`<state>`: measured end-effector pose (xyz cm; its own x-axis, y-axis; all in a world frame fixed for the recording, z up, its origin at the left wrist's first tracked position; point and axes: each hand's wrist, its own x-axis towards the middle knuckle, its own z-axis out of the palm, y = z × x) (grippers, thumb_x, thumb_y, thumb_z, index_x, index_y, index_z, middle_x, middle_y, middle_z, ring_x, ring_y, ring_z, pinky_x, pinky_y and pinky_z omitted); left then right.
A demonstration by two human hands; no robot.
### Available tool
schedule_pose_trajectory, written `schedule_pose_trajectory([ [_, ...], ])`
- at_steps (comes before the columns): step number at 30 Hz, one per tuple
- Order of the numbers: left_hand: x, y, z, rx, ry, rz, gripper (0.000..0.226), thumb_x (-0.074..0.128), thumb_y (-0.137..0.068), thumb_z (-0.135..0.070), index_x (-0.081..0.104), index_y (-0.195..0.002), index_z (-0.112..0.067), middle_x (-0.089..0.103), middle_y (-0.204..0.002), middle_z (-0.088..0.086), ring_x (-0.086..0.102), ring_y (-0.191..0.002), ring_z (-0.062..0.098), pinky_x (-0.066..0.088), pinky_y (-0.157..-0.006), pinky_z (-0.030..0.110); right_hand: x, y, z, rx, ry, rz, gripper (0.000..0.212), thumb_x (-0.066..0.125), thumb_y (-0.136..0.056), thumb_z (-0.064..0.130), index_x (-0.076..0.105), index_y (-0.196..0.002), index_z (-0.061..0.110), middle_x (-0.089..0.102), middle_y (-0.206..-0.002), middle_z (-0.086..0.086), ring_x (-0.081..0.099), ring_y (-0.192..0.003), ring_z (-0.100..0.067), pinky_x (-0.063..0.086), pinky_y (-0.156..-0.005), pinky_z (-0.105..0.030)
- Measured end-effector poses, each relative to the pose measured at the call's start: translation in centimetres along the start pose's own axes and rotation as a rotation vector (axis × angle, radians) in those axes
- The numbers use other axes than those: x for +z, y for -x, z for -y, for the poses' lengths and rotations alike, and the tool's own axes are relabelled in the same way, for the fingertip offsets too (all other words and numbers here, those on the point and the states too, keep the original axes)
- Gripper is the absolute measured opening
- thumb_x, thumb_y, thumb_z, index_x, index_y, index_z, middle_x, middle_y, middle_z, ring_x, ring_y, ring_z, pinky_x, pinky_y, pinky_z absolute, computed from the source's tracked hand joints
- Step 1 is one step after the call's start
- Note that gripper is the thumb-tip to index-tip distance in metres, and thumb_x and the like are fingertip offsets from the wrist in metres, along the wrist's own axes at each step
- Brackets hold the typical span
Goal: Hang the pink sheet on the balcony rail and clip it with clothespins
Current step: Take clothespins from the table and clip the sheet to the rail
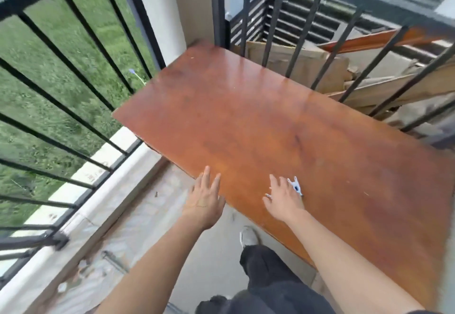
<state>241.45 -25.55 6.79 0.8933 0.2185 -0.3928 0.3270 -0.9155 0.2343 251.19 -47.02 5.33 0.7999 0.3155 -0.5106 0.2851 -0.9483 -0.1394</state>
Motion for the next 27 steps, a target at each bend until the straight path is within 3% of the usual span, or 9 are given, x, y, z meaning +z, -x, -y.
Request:
schedule_pose_trajectory([
  [3,3.3,-2.7,-2.6,0.028,-0.048,0.133,0.062,0.027,-0.099,-0.048,0.006,-0.153,-0.026,-0.011,-0.162,0.005,0.0,-0.149,0.024,0.021,-0.116,0.042,0.6,-1.9,-2.5,0.01,-0.031,0.052,0.07,0.054,-0.093,0.047,0.025,-0.149,0.016,0.04,-0.144,-0.011,0.043,-0.132,-0.03,0.045,-0.099,-0.043],
  [9,7.0,-5.4,-4.8,0.028,-0.126,0.4,0.061,0.027,-0.1,-0.043,0.007,-0.154,-0.023,-0.013,-0.162,0.005,-0.005,-0.149,0.026,0.023,-0.115,0.044,2.5,-4.7,-4.8,-0.019,-0.033,0.124,0.077,0.06,-0.087,0.059,0.032,-0.146,0.02,0.045,-0.14,-0.008,0.048,-0.128,-0.028,0.048,-0.093,-0.042],
  [13,7.0,-5.8,-4.3,0.058,-0.157,0.449,0.059,0.03,-0.099,-0.041,0.013,-0.154,-0.023,-0.008,-0.162,0.005,0.0,-0.149,0.027,0.023,-0.115,0.046,3.2,-5.5,-5.1,-0.038,-0.048,0.092,0.048,0.056,-0.095,0.047,0.045,-0.135,0.023,0.052,-0.126,-0.003,0.053,-0.12,-0.023,0.048,-0.087,-0.038],
  [16,5.8,-5.7,-3.3,0.044,-0.187,0.465,0.057,0.03,-0.099,-0.041,0.018,-0.152,-0.023,0.0,-0.162,0.007,0.005,-0.148,0.029,0.021,-0.116,0.048,2.4,-6.0,-4.3,-0.063,-0.063,0.071,0.039,0.053,-0.097,0.043,0.05,-0.131,0.024,0.056,-0.12,-0.001,0.057,-0.113,-0.023,0.048,-0.084,-0.037],
  [23,1.3,-1.7,2.0,-0.298,0.012,0.199,0.056,0.031,-0.099,-0.041,0.021,-0.151,-0.024,0.014,-0.16,0.007,0.014,-0.146,0.025,0.019,-0.116,0.045,-1.8,-7.0,3.8,-0.235,-0.149,0.03,0.031,0.057,-0.088,0.035,0.047,-0.114,0.022,0.062,-0.111,-0.002,0.063,-0.095,-0.028,0.042,-0.07,-0.031],
  [27,-0.9,3.9,5.8,-0.504,0.105,-0.032,0.053,0.033,-0.097,-0.044,0.028,-0.146,-0.027,0.018,-0.159,0.006,0.023,-0.142,0.026,0.021,-0.112,0.043,-3.3,-6.2,11.8,-0.476,-0.195,0.028,0.051,0.06,-0.085,0.032,0.047,-0.133,0.021,0.061,-0.122,-0.006,0.061,-0.109,-0.034,0.049,-0.086,-0.039],
])
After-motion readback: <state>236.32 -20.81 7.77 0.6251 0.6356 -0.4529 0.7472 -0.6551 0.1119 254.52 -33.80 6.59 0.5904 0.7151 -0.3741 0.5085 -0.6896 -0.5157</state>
